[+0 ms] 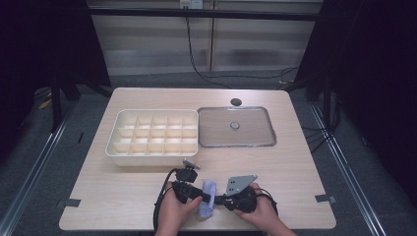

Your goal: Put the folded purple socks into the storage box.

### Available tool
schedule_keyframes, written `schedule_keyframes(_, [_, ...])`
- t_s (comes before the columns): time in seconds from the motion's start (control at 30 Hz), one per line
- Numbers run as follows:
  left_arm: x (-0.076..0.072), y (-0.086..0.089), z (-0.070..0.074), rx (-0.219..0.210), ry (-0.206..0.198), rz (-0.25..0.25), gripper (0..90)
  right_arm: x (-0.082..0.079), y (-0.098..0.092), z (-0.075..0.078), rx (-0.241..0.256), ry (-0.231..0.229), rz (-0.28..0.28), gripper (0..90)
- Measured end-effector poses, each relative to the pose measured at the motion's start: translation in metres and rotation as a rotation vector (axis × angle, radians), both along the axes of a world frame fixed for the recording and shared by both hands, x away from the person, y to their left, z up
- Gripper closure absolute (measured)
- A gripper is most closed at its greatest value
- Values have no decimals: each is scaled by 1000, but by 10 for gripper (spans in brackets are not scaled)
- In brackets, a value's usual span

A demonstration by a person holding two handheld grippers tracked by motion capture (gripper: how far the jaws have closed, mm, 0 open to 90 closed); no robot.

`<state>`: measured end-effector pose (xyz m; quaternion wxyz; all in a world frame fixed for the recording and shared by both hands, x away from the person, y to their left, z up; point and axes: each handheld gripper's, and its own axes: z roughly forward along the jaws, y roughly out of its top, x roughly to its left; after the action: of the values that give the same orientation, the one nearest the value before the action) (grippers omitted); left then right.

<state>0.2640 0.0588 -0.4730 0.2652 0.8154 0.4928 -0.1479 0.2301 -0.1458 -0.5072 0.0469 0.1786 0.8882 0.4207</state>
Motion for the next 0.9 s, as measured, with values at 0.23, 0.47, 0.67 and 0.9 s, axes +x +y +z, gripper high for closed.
schedule_keyframes(0.23, [3, 3, 5, 5, -16, -18, 728, 2, -2, 0, 4, -2, -20, 839])
schedule_keyframes(0.47, [11, 12, 17, 12, -18, -9, 726, 5, -6, 1, -7, -16, -53, 710])
schedule_keyframes(0.67, [19, 21, 28, 19, -11, -13, 724, 9, -13, 3, -9, 7, -86, 517])
schedule_keyframes(0.9, [27, 26, 41, 50, -28, -10, 722, 16, -24, 3, -15, 25, -131, 376])
